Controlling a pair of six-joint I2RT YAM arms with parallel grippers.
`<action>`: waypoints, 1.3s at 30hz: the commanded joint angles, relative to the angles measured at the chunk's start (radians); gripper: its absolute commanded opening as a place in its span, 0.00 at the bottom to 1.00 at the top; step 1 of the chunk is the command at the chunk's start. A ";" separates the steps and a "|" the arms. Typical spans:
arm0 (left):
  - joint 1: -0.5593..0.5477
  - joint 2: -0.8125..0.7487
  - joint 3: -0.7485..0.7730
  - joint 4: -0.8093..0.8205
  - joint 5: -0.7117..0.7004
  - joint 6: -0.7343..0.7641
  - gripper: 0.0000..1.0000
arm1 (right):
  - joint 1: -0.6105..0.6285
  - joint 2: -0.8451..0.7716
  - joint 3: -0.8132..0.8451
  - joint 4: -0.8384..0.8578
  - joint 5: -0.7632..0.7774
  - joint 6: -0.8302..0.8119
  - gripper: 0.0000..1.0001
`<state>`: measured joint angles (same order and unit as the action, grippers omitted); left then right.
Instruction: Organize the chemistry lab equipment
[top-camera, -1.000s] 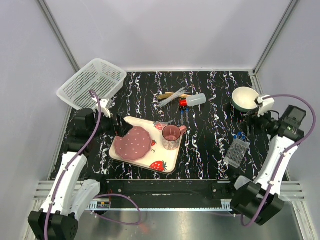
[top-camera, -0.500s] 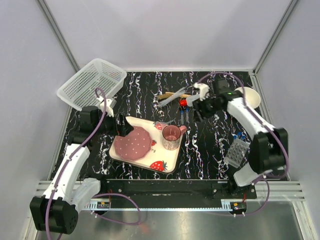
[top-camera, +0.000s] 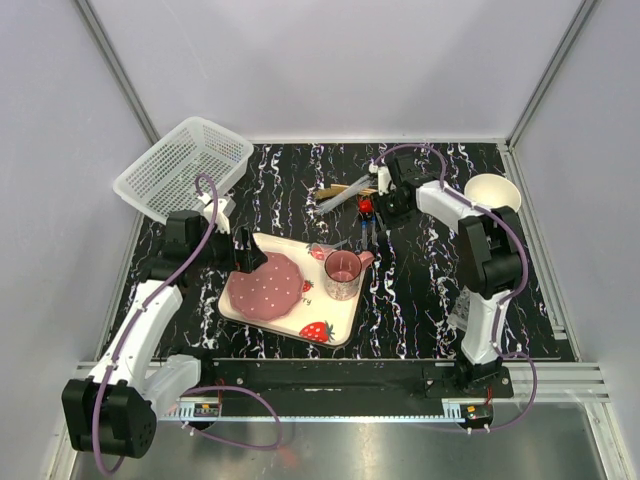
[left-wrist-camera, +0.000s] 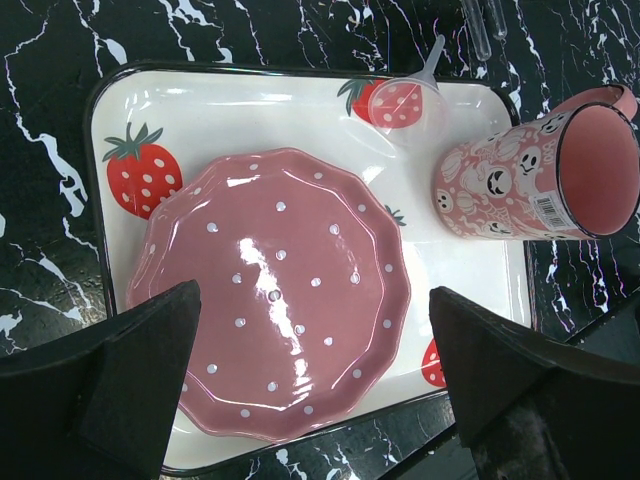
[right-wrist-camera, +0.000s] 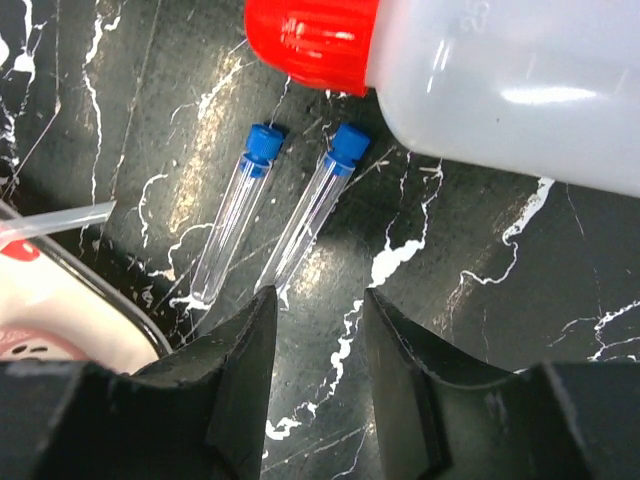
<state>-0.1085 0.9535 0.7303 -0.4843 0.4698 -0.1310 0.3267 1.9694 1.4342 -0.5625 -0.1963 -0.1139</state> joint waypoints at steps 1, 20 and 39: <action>0.004 0.007 0.012 0.019 -0.008 0.014 0.99 | 0.015 0.028 0.064 0.049 0.040 0.039 0.45; 0.003 -0.007 0.012 0.018 -0.005 0.018 0.99 | 0.038 0.102 0.085 0.019 0.170 0.046 0.34; -0.035 -0.146 -0.132 0.451 0.308 -0.583 0.91 | -0.136 -0.465 -0.228 0.004 -0.255 0.033 0.09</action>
<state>-0.1131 0.8856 0.6609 -0.3283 0.6281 -0.3717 0.2756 1.7451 1.2079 -0.5434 -0.1581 -0.1120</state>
